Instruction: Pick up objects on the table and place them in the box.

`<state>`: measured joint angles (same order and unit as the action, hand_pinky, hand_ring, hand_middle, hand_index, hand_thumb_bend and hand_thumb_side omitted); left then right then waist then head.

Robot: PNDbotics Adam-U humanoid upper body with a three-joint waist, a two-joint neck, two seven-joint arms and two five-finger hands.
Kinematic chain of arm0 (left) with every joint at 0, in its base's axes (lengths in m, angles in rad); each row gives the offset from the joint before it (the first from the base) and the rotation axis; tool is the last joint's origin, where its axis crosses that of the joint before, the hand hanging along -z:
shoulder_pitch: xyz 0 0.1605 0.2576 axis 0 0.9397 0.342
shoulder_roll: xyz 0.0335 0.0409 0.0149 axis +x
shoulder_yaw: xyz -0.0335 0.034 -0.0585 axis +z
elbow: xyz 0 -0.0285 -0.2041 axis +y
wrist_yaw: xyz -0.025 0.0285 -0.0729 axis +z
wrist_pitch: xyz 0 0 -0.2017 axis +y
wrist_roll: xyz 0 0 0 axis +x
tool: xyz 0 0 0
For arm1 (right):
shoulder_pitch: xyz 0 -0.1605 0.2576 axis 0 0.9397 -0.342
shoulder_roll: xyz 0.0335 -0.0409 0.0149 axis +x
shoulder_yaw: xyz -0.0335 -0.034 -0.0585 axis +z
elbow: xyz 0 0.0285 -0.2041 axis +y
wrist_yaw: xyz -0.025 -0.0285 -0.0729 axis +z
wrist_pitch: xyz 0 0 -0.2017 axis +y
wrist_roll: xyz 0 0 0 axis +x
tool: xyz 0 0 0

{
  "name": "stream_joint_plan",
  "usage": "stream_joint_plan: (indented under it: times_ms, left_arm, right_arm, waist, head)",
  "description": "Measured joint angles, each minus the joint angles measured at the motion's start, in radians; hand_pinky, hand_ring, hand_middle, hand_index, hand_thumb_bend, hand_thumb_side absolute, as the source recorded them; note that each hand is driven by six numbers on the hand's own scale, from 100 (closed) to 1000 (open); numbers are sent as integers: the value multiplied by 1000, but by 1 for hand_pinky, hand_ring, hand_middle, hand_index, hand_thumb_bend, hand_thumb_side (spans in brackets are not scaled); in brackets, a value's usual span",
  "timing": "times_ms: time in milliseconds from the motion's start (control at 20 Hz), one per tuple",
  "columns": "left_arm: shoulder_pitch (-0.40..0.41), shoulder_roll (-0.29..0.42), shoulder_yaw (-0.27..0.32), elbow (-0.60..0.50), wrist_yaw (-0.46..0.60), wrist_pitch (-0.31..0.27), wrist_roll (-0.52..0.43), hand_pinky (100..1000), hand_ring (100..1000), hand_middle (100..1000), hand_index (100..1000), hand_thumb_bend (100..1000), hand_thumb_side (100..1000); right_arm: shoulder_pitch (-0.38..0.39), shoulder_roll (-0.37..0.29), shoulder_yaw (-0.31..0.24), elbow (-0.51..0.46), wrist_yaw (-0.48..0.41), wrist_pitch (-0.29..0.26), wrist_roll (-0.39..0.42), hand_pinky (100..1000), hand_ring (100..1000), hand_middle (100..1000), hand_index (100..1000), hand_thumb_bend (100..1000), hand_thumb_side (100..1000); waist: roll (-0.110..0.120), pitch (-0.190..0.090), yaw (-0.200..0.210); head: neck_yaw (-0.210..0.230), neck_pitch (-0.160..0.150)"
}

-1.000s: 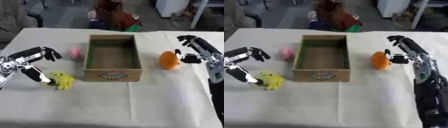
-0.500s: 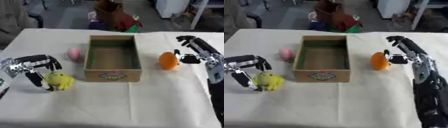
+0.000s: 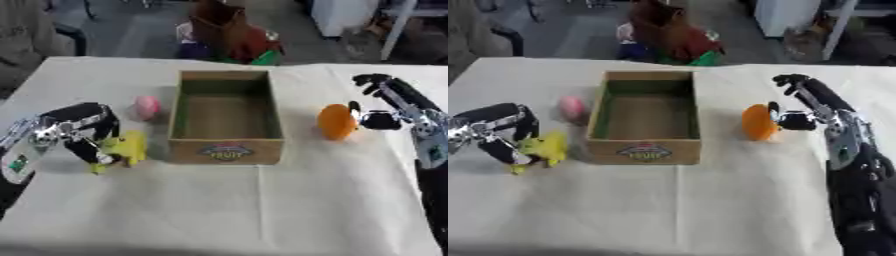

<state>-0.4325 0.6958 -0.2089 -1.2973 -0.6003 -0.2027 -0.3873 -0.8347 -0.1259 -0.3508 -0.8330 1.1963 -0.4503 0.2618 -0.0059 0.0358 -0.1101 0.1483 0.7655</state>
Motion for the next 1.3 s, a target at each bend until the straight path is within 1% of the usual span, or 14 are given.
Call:
stream_joint_plan:
  times_ms: [50,100,250,400,450,550,750,850,900,950,1000,1050,1150,1300]
  left_arm:
    - [-12,0,4,-12,10,4,17,596,359,300,466,317,206]
    - [-26,1,6,-25,21,7,33,597,360,301,467,412,112]
    - [-84,9,8,-61,47,16,69,602,364,301,465,401,103]
    - [-161,-3,8,-63,54,21,87,614,375,310,476,391,100]
    - [-189,-17,6,-54,54,19,92,617,379,311,477,390,107]
    - [-239,-57,0,-25,50,16,96,623,389,318,485,380,100]
    - [-320,-144,-11,65,16,1,103,657,443,360,531,376,100]
    - [-341,-190,-11,116,-10,-14,109,681,493,416,583,420,100]
    - [-350,-212,-12,143,-23,-24,115,708,564,487,649,465,100]
    - [-358,-234,-14,170,-38,-37,123,738,637,563,717,539,100]
    - [-367,-256,-17,194,-54,-50,133,753,674,601,751,573,100]
    - [-372,-274,-20,215,-70,-64,144,772,729,672,800,626,100]
    - [-373,-298,-23,244,-94,-96,165,796,770,740,829,671,100]
    - [-365,-300,-22,266,-104,-148,173,810,775,756,846,668,100]
  right_arm:
    - [0,0,0,0,0,0,0,758,768,808,921,100,228]
    - [1,0,0,0,0,1,1,757,768,808,921,100,229]
    - [4,5,0,0,0,1,1,757,768,808,920,100,230]
    - [5,17,0,0,0,-1,3,757,768,808,920,100,229]
    - [5,22,1,0,0,-4,4,758,769,808,921,100,241]
    - [2,33,5,-1,0,-8,6,758,769,809,921,100,229]
    - [-11,52,12,-6,0,-18,9,759,770,809,921,100,230]
    - [-12,60,14,-7,0,-23,11,759,770,809,921,100,230]
    - [-15,63,15,-9,0,-25,11,759,770,810,921,100,230]
    - [-19,66,17,-12,0,-27,13,759,770,809,921,100,229]
    - [-20,69,19,-13,0,-29,14,759,770,809,921,100,230]
    - [-21,71,19,-14,0,-30,14,759,770,809,921,100,229]
    - [-22,71,19,-17,0,-32,16,758,770,809,921,100,228]
    - [-22,71,19,-18,0,-34,17,757,769,808,920,100,227]
  waist:
    - [0,0,0]
    - [-1,-1,0]
    - [-3,-5,-3]
    - [-8,-5,-18]
    - [-12,-5,-25]
    - [-17,-5,-35]
    - [-20,3,-61]
    - [-20,5,-67]
    - [-20,7,-71]
    - [-21,9,-75]
    - [-21,10,-77]
    - [-21,11,-78]
    - [-21,12,-79]
    - [-20,13,-72]
  head:
    - [0,0]
    - [1,0]
    - [7,0]
    - [18,0]
    - [22,0]
    - [30,0]
    - [53,0]
    - [62,0]
    - [66,0]
    - [70,0]
    - [72,0]
    - [74,0]
    - [75,0]
    - [73,0]
